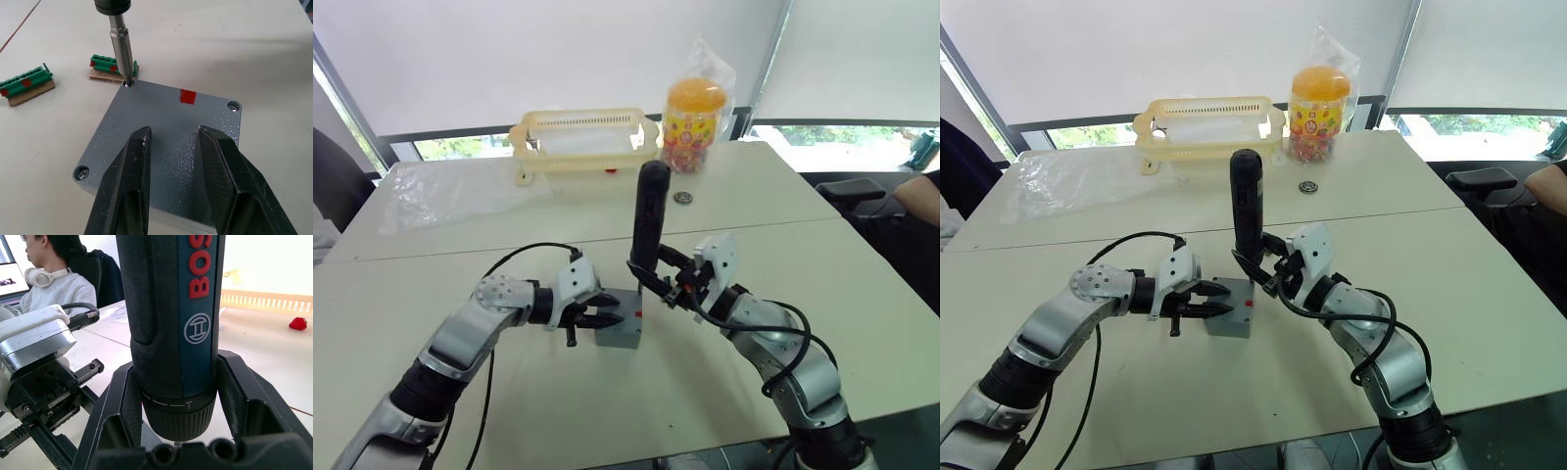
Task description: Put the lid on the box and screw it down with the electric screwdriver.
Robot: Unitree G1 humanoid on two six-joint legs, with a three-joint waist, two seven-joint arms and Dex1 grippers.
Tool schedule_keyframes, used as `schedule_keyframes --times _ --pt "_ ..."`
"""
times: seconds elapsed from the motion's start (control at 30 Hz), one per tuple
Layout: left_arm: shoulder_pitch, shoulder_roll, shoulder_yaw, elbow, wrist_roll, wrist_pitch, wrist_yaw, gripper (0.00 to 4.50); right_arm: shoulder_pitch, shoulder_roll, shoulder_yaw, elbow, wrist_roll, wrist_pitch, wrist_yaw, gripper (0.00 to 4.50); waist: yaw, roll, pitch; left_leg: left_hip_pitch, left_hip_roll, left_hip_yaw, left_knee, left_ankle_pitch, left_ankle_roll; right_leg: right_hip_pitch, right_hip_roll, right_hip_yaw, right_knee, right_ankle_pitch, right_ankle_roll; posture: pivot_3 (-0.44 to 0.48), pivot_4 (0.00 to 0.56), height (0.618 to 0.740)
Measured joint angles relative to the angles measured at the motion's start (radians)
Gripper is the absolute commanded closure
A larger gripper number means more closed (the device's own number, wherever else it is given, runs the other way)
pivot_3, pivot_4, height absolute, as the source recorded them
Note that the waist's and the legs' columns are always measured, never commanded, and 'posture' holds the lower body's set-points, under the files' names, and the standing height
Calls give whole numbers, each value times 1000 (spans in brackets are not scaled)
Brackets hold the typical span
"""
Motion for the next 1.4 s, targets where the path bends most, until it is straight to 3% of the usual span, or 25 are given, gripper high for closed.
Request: schedule_keyframes --times 0.4,0.63,0.87,1.1,1.23,1.4 --pt "1 0 0 -1 0 -2 0 3002 -25 -11 -8 1 -5 15 3 2755 0 0 0 -1 0 0 -1 0 0 -1 -1 0 -1 0 0 0 150 740" --pt "20 2 7 -14 -3 -2 -1 3002 -102 -33 -39 -43 54 175 -3 2755 1 0 1 -4 0 0 -1 0 0 -5 -1 2 -1 0 0 0 150 740" --pt "35 10 25 -43 -7 3 -1 3002 -280 -67 -203 -72 189 366 -54 2755 1 2 3 -16 0 1 -2 0 0 -17 0 1 0 1 1 0 150 740" --pt "27 9 60 -45 -44 57 3 3002 -467 -42 -413 -29 442 530 -149 2755 0 3 4 -19 0 0 -3 0 0 -21 0 0 2 2 3 0 150 740" --pt "2 12 67 -36 -58 93 2 3002 -492 -99 -475 96 534 662 -180 2755 0 4 6 -20 0 2 -2 0 0 -21 0 1 2 2 2 0 150 740" --pt "-51 103 109 -44 -108 180 -39 3002 -616 -303 -580 316 680 1037 -200 2755 1 8 11 -33 0 0 -1 0 0 -35 0 -1 3 3 4 0 150 740"
